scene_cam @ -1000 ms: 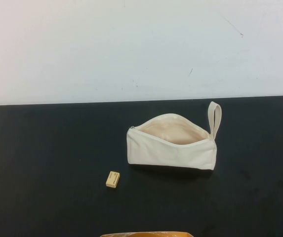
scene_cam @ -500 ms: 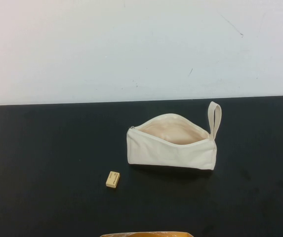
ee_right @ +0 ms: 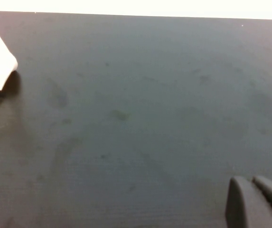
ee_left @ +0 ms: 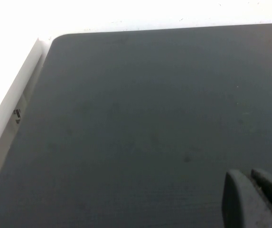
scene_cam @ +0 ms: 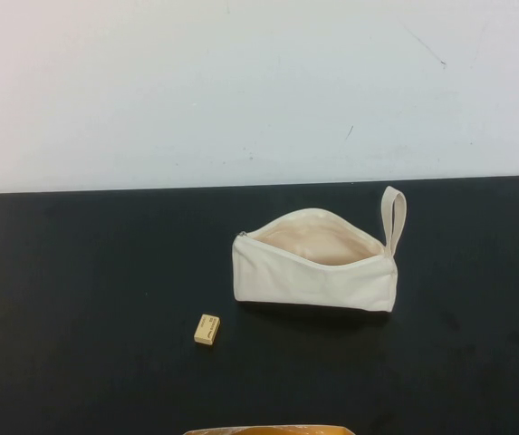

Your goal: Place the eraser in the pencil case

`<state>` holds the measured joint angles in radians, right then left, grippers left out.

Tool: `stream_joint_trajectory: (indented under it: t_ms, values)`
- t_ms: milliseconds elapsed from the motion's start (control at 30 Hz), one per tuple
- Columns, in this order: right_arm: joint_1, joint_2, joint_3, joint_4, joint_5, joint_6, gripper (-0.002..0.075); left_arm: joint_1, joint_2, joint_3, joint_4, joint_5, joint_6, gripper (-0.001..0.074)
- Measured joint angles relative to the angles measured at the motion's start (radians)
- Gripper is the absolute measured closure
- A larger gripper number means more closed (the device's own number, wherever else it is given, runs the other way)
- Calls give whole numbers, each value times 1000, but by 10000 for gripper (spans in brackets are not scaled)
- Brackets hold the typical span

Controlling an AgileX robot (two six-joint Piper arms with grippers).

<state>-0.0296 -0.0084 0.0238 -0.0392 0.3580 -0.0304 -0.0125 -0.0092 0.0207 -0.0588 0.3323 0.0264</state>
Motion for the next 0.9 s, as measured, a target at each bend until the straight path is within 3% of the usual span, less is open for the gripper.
stream_joint_trajectory:
  t_ms: [733,800,900]
  values:
    - [0,0,0,0,0,4,727,0,0,0,-9,0,0,736]
    - [0,0,0,0,0,4,727,0,0,0,-51,0,-8,736]
    - [0,0,0,0,0,4,727,0,0,2,-281,-15,-108,736]
